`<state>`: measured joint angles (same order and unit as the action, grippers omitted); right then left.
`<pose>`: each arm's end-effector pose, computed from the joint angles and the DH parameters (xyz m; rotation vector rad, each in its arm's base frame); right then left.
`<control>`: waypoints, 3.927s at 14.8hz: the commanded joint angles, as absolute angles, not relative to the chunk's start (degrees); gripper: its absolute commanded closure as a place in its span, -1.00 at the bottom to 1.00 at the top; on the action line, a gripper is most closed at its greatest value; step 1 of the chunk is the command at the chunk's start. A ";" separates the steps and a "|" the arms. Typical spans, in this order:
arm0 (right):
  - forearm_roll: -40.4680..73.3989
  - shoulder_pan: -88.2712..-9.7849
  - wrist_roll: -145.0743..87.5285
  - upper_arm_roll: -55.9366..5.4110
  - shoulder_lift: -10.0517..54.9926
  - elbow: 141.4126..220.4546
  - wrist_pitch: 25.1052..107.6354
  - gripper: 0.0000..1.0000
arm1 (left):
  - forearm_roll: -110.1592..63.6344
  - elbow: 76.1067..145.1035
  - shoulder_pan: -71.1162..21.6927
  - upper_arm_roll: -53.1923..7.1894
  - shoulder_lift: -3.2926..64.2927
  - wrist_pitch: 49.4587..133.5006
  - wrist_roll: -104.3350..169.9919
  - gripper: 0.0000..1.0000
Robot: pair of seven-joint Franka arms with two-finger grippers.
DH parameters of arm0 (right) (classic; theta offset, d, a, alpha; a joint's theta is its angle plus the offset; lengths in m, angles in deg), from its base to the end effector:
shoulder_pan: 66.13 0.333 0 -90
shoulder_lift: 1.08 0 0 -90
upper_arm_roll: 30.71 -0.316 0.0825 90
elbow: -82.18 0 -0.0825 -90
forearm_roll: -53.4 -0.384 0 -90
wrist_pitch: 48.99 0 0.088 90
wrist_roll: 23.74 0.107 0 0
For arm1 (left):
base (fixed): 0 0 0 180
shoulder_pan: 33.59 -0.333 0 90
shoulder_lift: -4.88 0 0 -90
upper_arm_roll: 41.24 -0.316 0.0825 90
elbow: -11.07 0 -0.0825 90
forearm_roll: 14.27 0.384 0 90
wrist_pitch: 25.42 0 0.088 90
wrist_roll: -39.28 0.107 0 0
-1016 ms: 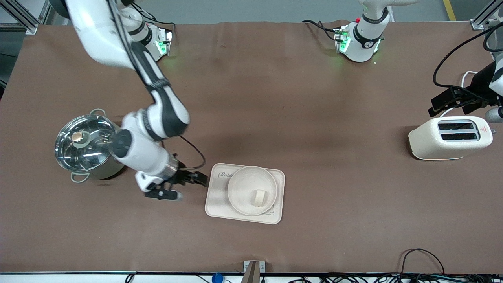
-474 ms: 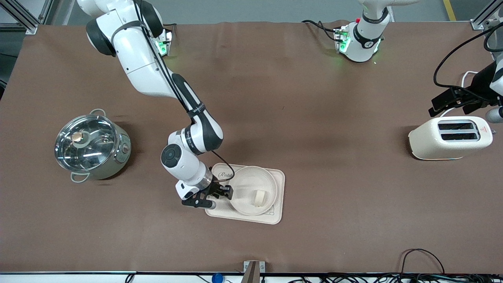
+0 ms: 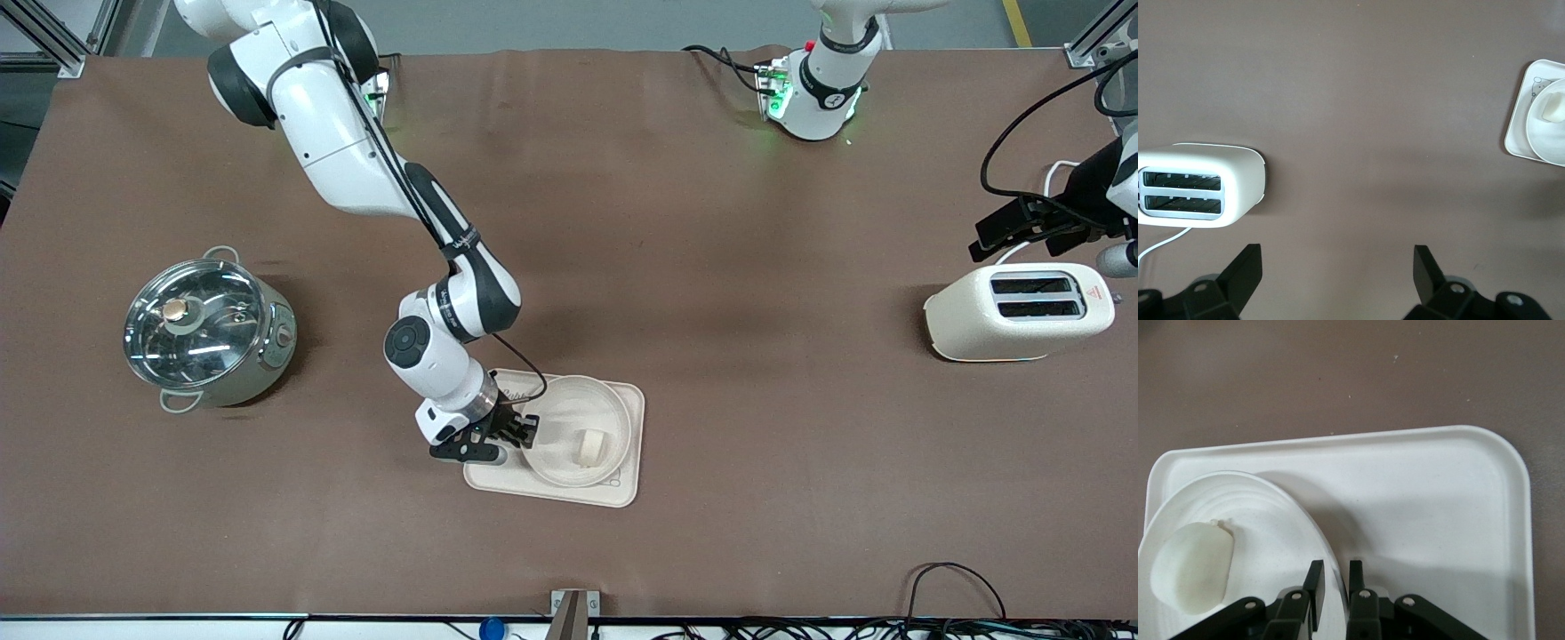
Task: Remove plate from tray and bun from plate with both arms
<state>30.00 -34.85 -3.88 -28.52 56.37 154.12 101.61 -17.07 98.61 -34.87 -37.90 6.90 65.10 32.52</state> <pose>0.6815 0.3785 0.1847 -2.7508 0.1855 -0.3310 0.5662 -0.0249 0.6260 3.0869 0.1268 0.0199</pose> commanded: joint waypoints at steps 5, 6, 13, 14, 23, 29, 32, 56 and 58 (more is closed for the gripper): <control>27.30 -36.68 -8.98 -28.34 51.32 153.98 89.39 0.99 | -15.94 97.20 -34.90 -38.16 7.25 63.79 33.30 -1.00; 27.30 -36.68 -8.71 -28.34 48.26 155.98 86.74 0.98 | -15.94 97.20 -34.99 -38.16 7.25 63.79 33.39 -1.00; 25.90 -30.81 -8.45 -33.95 25.22 195.06 111.80 0.98 | -16.12 97.20 -34.90 -38.08 7.34 63.79 33.30 -1.00; 24.15 -29.40 -8.45 -35.27 24.24 199.38 117.07 0.98 | -16.12 97.20 -34.90 -38.08 7.34 63.79 33.39 -1.00; 16.13 -18.66 -8.27 -36.69 28.80 203.55 128.03 0.38 | -16.21 97.20 -34.90 -38.16 7.34 63.79 33.39 -1.00; 17.71 -24.18 -10.03 -35.29 28.54 196.63 119.44 -1.00 | -16.90 97.20 -34.99 -38.16 8.04 63.79 33.57 -1.00; 21.49 -26.31 -14.94 -29.24 28.10 190.13 110.57 -1.00 | -17.87 97.38 -34.65 -38.08 8.66 63.79 33.48 -1.00; 48.82 -60.06 -27.96 -22.27 -7.12 183.58 51.12 -1.00 | -15.41 102.30 -2.13 -35.26 42.49 100.96 4.49 -1.00; 51.54 -59.45 -27.79 -22.54 -9.43 185.01 49.73 -1.00 | -15.33 106.14 0.15 -35.26 41.71 103.32 -0.25 -1.00</control>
<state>48.50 -59.51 -28.65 -21.23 -4.49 179.18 49.21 -16.43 102.87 -2.20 -35.02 42.73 100.71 4.20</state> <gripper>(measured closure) 0.000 0.000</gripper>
